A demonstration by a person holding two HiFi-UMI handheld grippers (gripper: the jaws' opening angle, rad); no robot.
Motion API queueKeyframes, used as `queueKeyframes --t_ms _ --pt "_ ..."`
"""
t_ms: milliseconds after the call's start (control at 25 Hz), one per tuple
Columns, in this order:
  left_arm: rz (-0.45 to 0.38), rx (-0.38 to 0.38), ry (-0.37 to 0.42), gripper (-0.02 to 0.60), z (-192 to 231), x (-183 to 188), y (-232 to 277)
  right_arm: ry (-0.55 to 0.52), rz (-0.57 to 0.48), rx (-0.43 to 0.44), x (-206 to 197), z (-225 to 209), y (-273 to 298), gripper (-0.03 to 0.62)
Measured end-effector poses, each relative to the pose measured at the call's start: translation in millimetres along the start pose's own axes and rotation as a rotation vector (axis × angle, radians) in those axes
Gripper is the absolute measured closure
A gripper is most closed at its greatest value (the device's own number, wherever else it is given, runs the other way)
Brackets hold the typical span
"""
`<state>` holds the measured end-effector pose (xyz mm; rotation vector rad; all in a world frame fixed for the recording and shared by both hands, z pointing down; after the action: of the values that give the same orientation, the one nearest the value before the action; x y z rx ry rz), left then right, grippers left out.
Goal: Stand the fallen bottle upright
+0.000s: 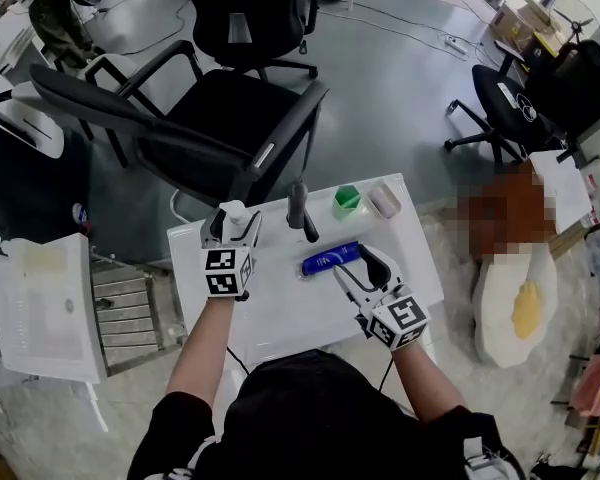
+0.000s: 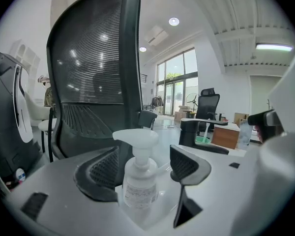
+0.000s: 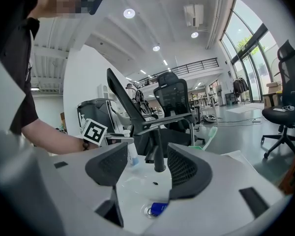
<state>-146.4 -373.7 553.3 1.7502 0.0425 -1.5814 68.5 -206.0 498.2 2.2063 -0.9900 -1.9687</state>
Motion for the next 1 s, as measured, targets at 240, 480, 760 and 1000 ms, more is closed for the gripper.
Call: queueKeyframes --t_ms 240,480,760,1000 --pt "-0.034 0.04 -0.04 0.247 2 -9 -25 0.0 -0.01 -0.007 0 -3 -6 0.327" --pt "-0.064 0.096 -0.055 0.238 1 -12 -52 -0.012 -0.006 0.005 2 -12 -17 0.327" --pt "-0.111 0.148 -0.097 0.237 -18 -11 -83 -0.101 0.043 0.036 1 -36 -23 0.327" --pt "-0.147 0.066 -0.124 0.238 -56 -14 -97 -0.165 0.138 0.085 -17 -54 -19 0.327"
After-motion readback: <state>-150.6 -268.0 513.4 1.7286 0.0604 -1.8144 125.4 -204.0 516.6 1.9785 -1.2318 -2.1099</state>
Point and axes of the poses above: the fingertips, and each gripper's own axes: y forward along the fingers, z to its left, x out of its top, the point moved 4 cm from there along -y, backward along the fingers, and after that the axes turned 10 degrees about z, right-handed, at the moved point
